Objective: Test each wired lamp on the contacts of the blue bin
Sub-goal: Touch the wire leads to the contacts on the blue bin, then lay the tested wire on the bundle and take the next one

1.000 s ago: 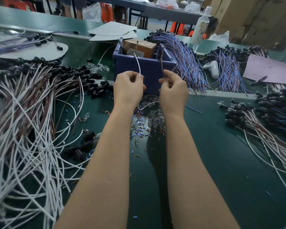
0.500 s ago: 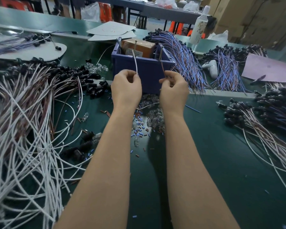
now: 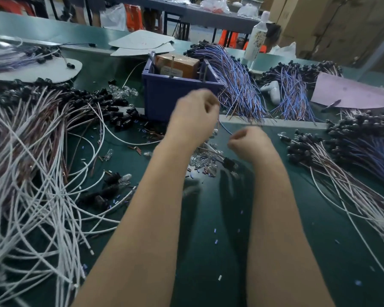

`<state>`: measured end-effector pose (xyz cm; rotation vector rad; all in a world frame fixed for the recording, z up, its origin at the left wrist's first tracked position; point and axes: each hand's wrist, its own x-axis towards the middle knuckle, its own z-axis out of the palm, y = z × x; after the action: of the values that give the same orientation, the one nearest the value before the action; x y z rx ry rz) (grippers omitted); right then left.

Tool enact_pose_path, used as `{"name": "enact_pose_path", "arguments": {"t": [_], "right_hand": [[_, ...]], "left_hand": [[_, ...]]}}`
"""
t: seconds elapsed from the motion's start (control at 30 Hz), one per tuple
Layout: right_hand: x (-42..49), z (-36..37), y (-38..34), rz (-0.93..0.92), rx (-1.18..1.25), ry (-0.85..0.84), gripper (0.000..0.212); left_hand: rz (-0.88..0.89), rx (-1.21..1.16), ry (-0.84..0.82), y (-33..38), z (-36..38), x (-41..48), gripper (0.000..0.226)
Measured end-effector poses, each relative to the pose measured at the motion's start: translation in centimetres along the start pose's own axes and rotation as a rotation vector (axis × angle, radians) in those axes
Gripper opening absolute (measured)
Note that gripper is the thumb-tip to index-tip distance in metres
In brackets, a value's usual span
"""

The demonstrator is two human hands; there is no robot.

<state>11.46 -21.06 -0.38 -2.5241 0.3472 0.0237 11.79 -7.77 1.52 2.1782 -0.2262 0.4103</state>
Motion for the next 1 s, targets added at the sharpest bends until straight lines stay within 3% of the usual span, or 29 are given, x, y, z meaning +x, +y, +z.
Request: {"name": "enact_pose_path", "arguments": {"t": [0.1, 0.23, 0.3, 0.47, 0.6, 0.8, 0.87, 0.97, 1.0], "right_hand": [[-1.3, -0.5, 1.5, 0.035, -0.123, -0.175, 0.019], [-0.9, 0.4, 2.2, 0.001, -0.115, -0.16, 0.02], [-0.5, 0.6, 2.3, -0.092, 0.051, -0.093, 0.013], [-0.4, 0.6, 1.0, -0.254, 0.736, -0.063, 0.012], [-0.1, 1.2, -0.1, -0.224, 1.054, -0.165, 0.015], [-0.4, 3.6, -0.6, -0.142, 1.415, -0.282, 0.025], [-0.2, 4.2, -1.0, -0.182, 1.312, -0.166, 0.026], [0.1, 5.1, -1.6, -0.328, 0.785, 0.144, 0.026], [0.1, 5.3, -1.7, -0.341, 0.735, 0.177, 0.025]], "left_hand": [[-0.039, 0.108, -0.248, -0.1, 2.8, -1.0, 0.021], [-0.025, 0.175, -0.348, -0.8, 4.3, -2.0, 0.027], [-0.005, 0.165, -0.349, -1.1, 4.0, -2.1, 0.026], [-0.001, -0.021, -0.189, -2.0, 1.7, -1.8, 0.02], [-0.034, -0.172, -0.124, -3.0, 0.8, -1.9, 0.015], [-0.088, -0.351, -0.169, -3.9, 0.2, -2.3, 0.01], [-0.109, -0.314, -0.159, -4.1, 0.1, -2.1, 0.012], [-0.113, -0.078, -0.082, -3.9, 0.1, -1.8, 0.019], [-0.114, -0.022, -0.059, -3.8, 0.0, -1.8, 0.021]]}}
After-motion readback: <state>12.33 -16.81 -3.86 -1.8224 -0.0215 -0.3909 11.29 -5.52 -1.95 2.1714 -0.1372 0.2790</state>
